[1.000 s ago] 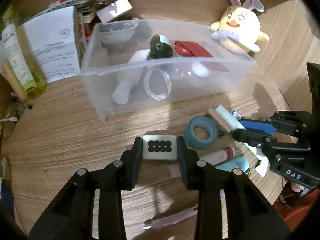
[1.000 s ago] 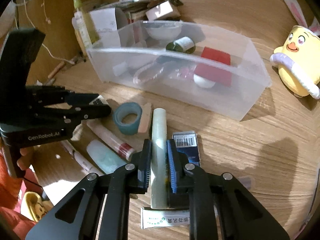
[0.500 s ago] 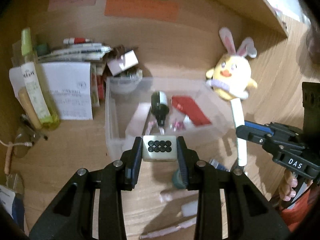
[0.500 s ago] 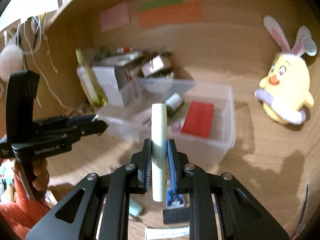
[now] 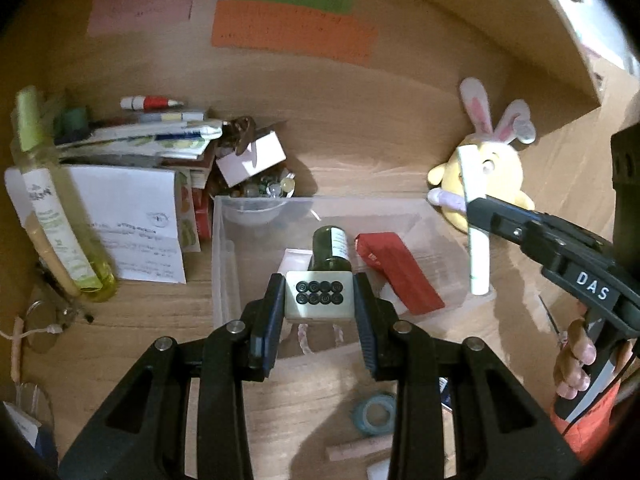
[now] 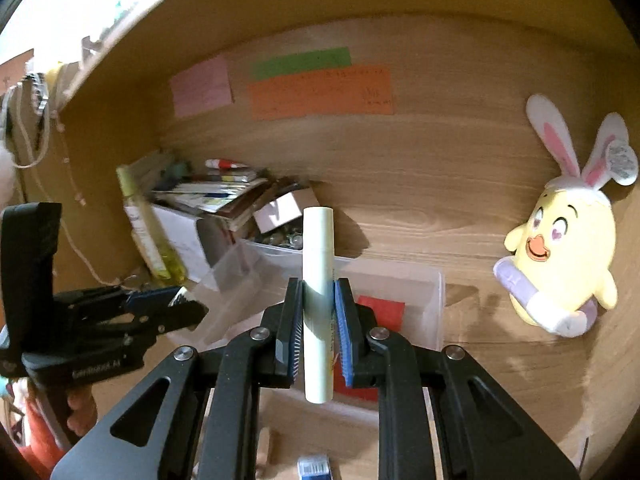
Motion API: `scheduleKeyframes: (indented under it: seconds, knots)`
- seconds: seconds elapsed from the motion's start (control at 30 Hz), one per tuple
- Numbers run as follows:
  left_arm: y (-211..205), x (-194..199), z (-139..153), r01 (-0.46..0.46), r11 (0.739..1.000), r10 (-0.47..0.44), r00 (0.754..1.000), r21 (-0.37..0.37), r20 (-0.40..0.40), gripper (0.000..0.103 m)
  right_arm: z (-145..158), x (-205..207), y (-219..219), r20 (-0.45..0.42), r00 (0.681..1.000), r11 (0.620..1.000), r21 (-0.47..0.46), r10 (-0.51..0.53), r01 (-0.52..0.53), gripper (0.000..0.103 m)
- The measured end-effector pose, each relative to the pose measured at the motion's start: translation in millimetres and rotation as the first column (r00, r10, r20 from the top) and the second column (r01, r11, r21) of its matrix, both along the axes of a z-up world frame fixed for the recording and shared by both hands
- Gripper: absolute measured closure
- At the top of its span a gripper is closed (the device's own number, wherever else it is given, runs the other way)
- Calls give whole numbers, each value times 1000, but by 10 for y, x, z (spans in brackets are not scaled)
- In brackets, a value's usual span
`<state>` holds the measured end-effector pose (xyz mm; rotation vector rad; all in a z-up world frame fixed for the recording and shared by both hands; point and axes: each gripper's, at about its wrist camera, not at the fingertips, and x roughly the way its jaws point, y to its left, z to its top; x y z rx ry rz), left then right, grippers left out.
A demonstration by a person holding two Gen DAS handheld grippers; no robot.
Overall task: Organize objects
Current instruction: 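Place the tile and white marker into the clear box and release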
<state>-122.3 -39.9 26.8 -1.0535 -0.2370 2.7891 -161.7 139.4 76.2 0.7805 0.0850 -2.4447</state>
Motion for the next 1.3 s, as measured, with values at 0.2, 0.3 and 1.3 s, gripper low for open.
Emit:
scheduleKeyframes:
  seconds: [0.2,0.3,1.3]
  knots:
    - [-11,-203,-220,-11,1000,11,998,-5,62,70,-310,-310,-124,116,993,1000,-2,1,-1,89]
    - [-14,-249,-307,-5,1000,5,996,-5,86,70,-475,-405,-213,162,987,1000,24,8,-12,89]
    - [193,278,-121,29,994,-30,999,-102,-10,16,-308,134,227,95,996,995,101,-4,-6,33]
